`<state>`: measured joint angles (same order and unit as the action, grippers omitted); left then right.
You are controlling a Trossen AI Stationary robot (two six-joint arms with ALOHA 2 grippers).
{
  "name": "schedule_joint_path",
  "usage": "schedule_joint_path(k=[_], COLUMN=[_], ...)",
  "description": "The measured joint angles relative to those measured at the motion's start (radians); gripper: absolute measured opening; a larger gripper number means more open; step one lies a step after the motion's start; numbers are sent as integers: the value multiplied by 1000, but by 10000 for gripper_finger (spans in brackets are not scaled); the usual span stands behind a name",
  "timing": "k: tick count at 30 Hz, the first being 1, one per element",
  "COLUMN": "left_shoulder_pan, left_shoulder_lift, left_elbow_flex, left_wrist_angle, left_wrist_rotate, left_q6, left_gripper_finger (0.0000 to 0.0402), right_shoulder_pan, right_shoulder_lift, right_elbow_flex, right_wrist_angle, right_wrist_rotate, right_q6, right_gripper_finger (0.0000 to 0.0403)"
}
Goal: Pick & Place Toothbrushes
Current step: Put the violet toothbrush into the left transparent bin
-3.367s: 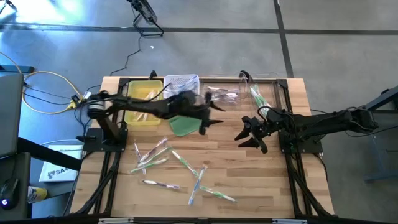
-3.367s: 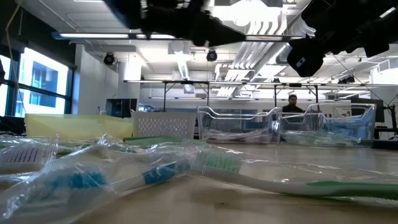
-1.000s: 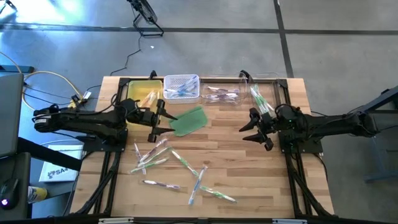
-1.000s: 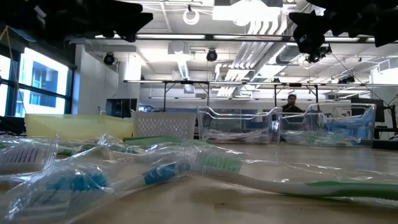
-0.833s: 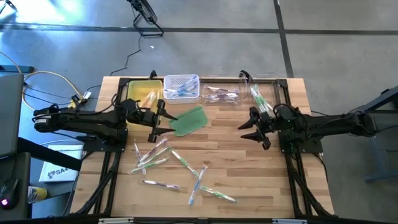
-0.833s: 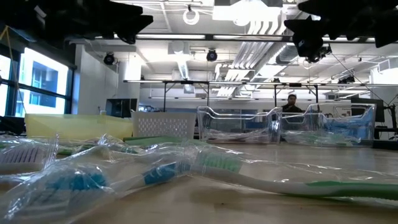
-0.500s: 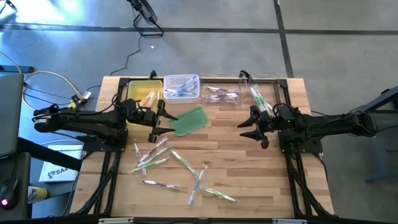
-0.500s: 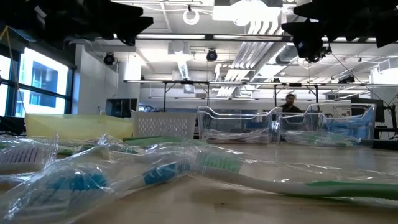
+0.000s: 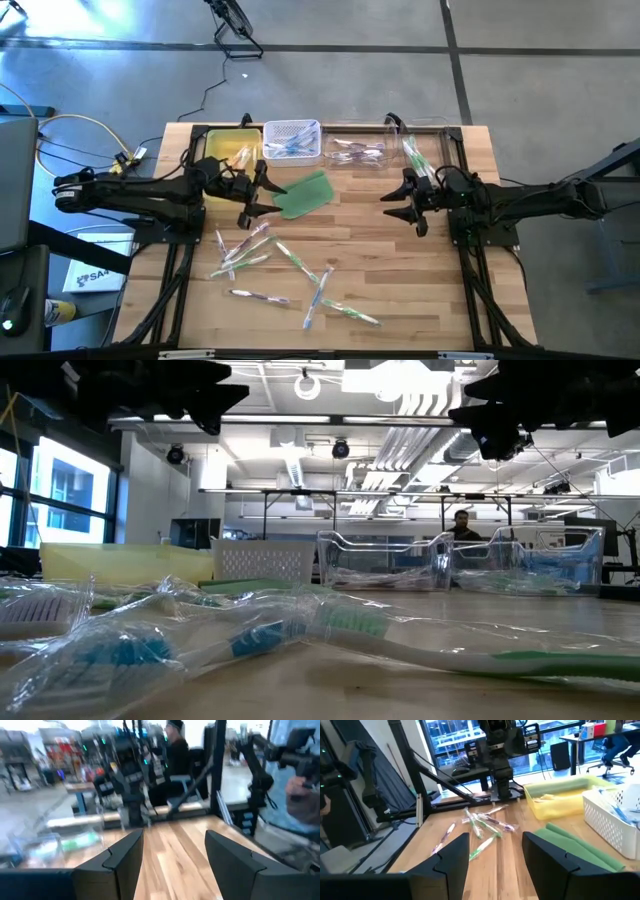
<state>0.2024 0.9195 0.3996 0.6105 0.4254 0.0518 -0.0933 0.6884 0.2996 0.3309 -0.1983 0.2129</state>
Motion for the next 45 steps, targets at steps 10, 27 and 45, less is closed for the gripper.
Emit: schedule_joint_path(k=[10,27,45], left_shoulder_pan=[0,-157,-375], left_shoulder_lift=[0,9,184], left_elbow_flex=[183,217,217], left_wrist_angle=[-779,-1218,-1345], left_wrist_rotate=[-12,-223,-313], left_q6=[-17,-412,-719], left_gripper_finger=[207,207,207], right_shoulder_pan=[0,0,0], right_shoulder_lift=[0,0,0], right_elbow_flex=[0,0,0], right_wrist_angle=[-139,-156,-156], right_wrist_rotate=[24,99,96], right_q6=[-1,-1,-1], right_gripper_finger=[175,175,175])
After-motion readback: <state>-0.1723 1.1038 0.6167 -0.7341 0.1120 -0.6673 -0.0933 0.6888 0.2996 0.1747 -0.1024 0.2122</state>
